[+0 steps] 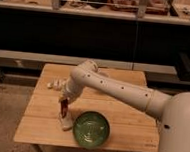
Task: Place the pepper on the white sponge
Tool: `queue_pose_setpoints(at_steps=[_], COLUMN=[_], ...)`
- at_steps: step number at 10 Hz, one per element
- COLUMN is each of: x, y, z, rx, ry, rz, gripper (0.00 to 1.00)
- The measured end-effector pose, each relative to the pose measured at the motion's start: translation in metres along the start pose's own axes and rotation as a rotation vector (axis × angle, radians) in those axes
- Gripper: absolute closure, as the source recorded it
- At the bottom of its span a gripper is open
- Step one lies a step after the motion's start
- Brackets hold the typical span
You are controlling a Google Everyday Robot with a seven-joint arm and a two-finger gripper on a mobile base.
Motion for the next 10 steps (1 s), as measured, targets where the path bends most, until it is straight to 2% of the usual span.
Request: queue_pose_setpoints(at_steps=[2, 4, 10], x=[-0.019, -0.037, -0.054], y=[-0.003, 0.0, 0.001], z=[0.003, 0.011, 0.034], rx=[0.018, 0.013, -0.015], ry=[-0.008, -0.025, -0.05], rz=[-0.026, -0.059, -0.157], gripper=[0.7, 0.7, 0.7])
